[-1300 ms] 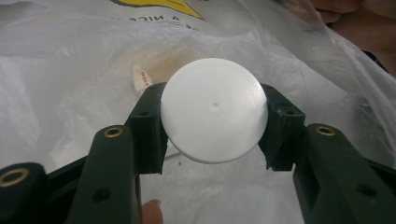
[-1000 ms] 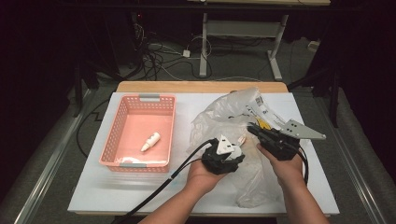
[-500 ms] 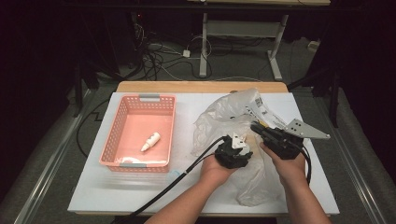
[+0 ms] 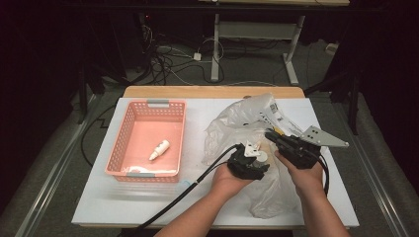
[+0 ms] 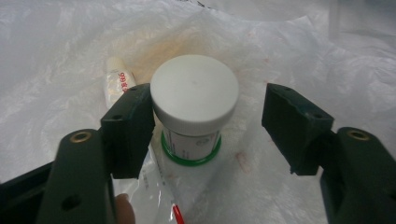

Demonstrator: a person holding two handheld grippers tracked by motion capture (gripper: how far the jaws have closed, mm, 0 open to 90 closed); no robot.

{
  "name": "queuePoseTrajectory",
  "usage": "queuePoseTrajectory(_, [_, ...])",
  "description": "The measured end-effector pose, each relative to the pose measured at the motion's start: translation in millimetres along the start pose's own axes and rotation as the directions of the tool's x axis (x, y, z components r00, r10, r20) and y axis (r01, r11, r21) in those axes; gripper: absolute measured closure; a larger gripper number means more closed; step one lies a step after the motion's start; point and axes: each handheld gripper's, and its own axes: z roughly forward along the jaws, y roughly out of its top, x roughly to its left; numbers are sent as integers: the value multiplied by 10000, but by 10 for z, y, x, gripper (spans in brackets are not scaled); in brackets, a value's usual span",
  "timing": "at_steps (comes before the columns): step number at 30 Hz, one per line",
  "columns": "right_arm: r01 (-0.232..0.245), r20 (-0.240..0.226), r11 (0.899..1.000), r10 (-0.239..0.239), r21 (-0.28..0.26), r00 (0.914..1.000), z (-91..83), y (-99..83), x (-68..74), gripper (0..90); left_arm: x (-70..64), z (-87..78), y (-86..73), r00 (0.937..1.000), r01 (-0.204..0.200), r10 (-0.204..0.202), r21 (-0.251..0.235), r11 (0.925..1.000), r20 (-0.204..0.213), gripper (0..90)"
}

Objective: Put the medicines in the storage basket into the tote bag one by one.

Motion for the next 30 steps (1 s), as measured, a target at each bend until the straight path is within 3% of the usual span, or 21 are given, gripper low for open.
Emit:
queuePoseTrajectory(8, [52,5,9999,-52,86,10000,15,-9,15,900,-41,-292,-144,9982,177,-165,-207,9996,577,204])
queuePoseTrajectory(14, [120,2,9999,-120,124,9999,33,-9,40,900,-118,-534,-265,9956,13,31,-466,9989,941,140])
queuePoseTrajectory(18, [120,-41,9998,-120,167,9999,41,-9,54,900,-130,-656,-314,9919,239,-192,-360,9991,1258,29])
queuePoseTrajectory(22, [83,-79,9997,-81,224,9999,52,-18,63,900,-136,-756,-361,9945,105,-74,-295,9995,1049,0])
queuePoseTrajectory(30, [143,-78,9997,-141,213,9999,53,-13,74,900,-115,-956,-482,9937,300,-273,-224,9993,1091,0])
